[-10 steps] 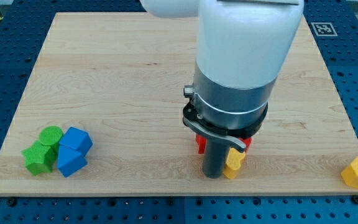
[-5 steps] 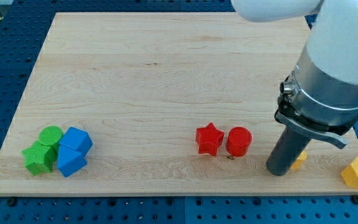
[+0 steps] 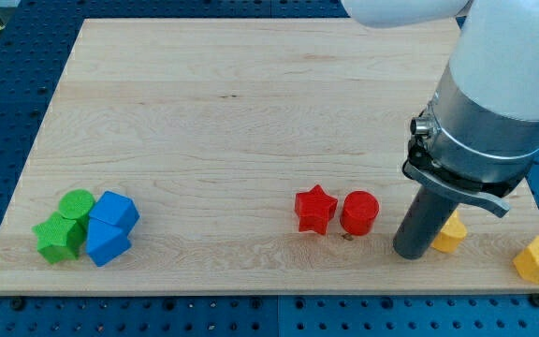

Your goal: Move the yellow heart into the yellow hexagon

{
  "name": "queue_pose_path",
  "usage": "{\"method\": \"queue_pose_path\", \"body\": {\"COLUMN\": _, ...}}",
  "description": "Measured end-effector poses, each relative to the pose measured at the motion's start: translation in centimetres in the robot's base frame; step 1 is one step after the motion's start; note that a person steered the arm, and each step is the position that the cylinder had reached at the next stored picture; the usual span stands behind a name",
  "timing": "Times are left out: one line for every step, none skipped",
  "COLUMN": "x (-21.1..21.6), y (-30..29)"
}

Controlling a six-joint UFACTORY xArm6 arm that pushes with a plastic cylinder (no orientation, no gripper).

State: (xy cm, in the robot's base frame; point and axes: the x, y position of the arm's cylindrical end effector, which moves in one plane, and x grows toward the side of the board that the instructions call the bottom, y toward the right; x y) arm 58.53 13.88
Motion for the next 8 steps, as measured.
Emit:
{"method": "queue_pose_path", "body": {"x": -0.4, "y": 0.2}}
{"method": "queue_pose_path", "body": {"x": -0.5, "y": 0.4}}
{"method": "queue_pose_path", "body": {"x": -0.5, "y": 0.4}}
{"method": "queue_pose_path", "body": {"x": -1.3, "y": 0.5}}
{"method": "queue_pose_path", "body": {"x": -1.5, "y": 0.5}}
{"method": "queue_pose_path", "body": {"x": -1.5, "y": 0.5}}
{"method": "queue_pose_path", "body": {"x": -2.1, "y": 1.8}}
{"method": "queue_pose_path", "body": {"x": -1.9, "y": 4.2}}
